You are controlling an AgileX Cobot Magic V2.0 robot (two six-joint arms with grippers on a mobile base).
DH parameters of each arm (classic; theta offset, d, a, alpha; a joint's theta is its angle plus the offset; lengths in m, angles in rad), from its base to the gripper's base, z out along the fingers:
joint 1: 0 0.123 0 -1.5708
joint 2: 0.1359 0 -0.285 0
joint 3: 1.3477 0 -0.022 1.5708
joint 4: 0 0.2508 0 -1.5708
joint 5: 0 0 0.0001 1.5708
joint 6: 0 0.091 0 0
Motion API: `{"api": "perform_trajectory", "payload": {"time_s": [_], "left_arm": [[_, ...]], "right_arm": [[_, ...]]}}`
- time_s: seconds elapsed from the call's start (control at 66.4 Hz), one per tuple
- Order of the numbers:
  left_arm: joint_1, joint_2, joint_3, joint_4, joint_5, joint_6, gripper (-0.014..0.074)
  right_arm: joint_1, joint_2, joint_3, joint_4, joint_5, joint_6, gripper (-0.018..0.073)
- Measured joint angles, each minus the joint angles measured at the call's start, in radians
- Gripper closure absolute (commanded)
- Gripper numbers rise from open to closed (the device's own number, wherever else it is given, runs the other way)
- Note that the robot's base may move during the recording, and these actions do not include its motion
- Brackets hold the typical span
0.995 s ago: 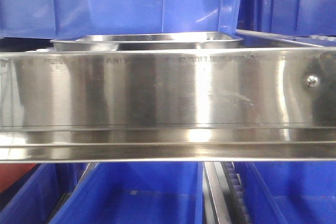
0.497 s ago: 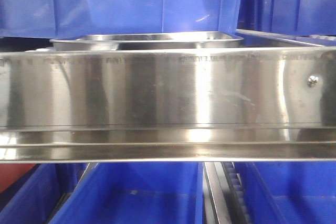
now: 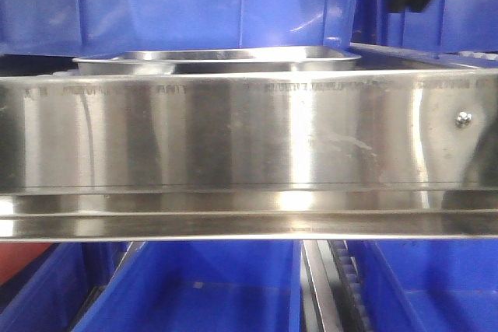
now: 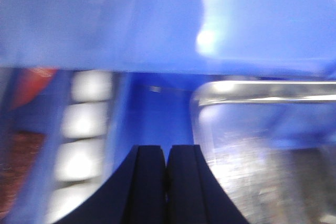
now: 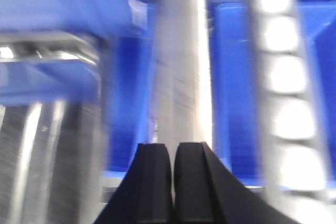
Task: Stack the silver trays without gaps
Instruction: 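Lower both grippers onto opposite rims of the silver tray and close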
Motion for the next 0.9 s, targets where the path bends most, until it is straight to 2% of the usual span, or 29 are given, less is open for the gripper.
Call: {"api": "perform_trajectory", "payload": {"time_s": [0.166, 0.603, 0.678, 0.829, 0.904], "left_arm": [[-0.002, 0.036, -0.005, -0.078, 0.011, -0.009, 0.0613], [-0.002, 0.052, -0.005, -0.089, 0.038, -0.012, 0.0609], [-0.006, 0.052, -0.005, -0.089, 0.04, -0.012, 0.0553], [-0.025, 0.052, -0.005, -0.089, 0.042, -0.01, 0.0372], [-0.03, 0.052, -0.005, -0.091, 0.042, -0.01, 0.0321]], "right_arm": [[0.052, 0.057, -0.077, 0.0, 0.02, 0.016, 0.0574], [0.066, 0.104, -0.087, 0.016, 0.042, 0.031, 0.0574], [0.066, 0.104, -0.087, 0.016, 0.045, 0.031, 0.0574], [0.066, 0.106, -0.087, 0.016, 0.045, 0.031, 0.0572], [0.066, 0.106, -0.087, 0.016, 0.045, 0.031, 0.0531]]}}
